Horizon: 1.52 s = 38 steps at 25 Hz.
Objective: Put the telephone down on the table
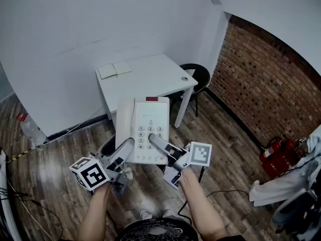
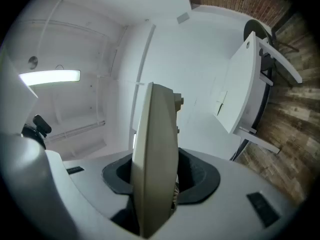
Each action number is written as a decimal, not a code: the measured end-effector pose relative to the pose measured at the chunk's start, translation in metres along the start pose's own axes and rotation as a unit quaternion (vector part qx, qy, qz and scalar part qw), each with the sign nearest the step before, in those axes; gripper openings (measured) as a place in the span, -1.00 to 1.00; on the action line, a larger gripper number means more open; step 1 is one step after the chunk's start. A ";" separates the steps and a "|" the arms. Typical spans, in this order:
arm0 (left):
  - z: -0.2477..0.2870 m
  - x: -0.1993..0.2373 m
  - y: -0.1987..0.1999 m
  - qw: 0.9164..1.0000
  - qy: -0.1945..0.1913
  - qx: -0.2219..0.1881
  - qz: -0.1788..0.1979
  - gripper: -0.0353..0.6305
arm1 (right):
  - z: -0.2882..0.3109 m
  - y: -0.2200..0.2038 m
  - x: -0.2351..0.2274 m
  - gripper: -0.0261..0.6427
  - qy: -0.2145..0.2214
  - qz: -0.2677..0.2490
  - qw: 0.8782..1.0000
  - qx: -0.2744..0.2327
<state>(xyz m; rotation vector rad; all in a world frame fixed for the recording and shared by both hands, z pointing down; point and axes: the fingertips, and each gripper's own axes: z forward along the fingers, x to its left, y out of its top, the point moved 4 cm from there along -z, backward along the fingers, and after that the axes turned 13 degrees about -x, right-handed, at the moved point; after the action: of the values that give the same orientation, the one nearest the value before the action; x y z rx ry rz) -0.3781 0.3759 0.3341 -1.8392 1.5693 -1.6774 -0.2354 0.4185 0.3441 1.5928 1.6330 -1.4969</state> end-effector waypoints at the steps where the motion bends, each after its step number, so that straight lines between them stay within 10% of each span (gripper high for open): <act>1: -0.002 0.000 0.000 1.000 0.000 0.001 -0.001 0.20 | 0.000 -0.002 0.000 -0.38 -0.001 0.001 1.000 0.000; 22: 0.002 0.025 -0.008 1.000 0.014 -0.001 -0.008 0.20 | 0.010 -0.002 -0.024 -0.38 -0.009 -0.001 1.000 0.008; 38: 0.157 0.109 -0.019 0.999 0.020 0.026 -0.006 0.20 | 0.077 0.125 -0.123 -0.38 -0.013 0.017 1.000 -0.006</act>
<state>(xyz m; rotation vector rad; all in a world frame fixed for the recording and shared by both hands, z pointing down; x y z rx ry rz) -0.2627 0.2244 0.3597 -1.8051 1.5187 -1.7526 -0.1209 0.2679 0.3740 1.5795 1.5900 -1.4816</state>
